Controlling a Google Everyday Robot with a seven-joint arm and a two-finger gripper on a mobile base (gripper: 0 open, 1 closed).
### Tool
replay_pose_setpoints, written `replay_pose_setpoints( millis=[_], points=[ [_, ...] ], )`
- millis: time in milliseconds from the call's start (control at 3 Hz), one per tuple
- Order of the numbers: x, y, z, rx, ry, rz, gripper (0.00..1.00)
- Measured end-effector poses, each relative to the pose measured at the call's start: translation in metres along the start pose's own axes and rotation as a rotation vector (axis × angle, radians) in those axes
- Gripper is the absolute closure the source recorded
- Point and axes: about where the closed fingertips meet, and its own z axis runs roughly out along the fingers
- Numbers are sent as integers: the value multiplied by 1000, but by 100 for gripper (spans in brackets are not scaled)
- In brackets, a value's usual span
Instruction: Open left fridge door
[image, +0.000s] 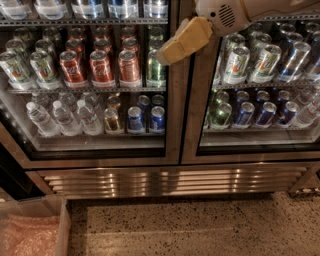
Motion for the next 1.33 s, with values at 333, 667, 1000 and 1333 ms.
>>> replay_pose_setpoints(
  millis=[333,667,1000,1333],
  points=[
    [-2,-5,3,0,-20,7,0],
    [-2,-5,3,0,-20,7,0],
    [3,-7,8,-60,-56,36,0],
    [5,-7,14,-86,-73,50,0]
  ],
)
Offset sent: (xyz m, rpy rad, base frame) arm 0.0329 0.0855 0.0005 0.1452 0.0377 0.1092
